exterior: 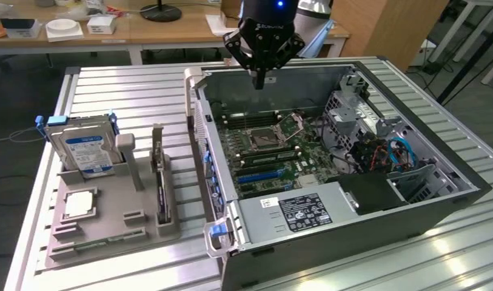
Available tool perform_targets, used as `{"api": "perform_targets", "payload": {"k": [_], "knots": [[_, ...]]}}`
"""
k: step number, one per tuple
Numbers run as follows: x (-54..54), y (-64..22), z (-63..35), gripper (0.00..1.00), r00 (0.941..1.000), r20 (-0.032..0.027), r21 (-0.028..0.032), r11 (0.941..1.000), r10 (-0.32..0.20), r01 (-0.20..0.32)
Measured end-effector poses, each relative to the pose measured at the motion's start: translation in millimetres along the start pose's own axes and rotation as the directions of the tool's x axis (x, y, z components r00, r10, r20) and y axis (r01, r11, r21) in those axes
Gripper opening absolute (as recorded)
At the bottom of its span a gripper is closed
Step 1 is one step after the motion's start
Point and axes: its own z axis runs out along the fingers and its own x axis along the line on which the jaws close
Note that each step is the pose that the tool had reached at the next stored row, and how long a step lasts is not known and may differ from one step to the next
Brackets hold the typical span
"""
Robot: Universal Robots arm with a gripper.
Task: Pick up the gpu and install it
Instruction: 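Reach for the gpu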
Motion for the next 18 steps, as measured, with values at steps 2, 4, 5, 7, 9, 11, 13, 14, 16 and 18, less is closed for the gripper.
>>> {"api": "perform_targets", "payload": {"k": [2,4,5,7,9,11,13,14,16,18], "knots": [[2.4,-0.2,0.0,0.11,1.0,0.0001,0.0,1.0,0.0,0.0],[4.6,-0.4,-0.1,0.11,1.0,0.0001,0.0,1.0,0.0,0.0],[5.8,-0.4,-0.2,0.11,1.0,0.0,0.0,1.0,0.0,0.0],[7.8,-0.6,-0.2,0.11,1.0,0.0,0.0001,1.0,0.0,0.0],[9.6,-0.7,-0.3,0.11,1.0,0.0,0.0,1.0,0.0,0.0],[11.5,-0.9,-0.3,0.11,1.0,0.0,0.0,1.0,0.0,0.0],[13.2,-1.0,-0.3,0.11,1.0,0.0001,0.0,1.0,0.0,0.0],[14.1,-1.1,-0.4,0.11,1.0,0.0,0.0,1.0,0.0,0.0],[16.0,-1.2,-0.4,0.11,1.0,0.0001,0.0,1.0,0.0,0.0],[18.2,-1.4,-0.4,0.11,1.0,0.0,0.0,1.0,0.0,0.0]]}}
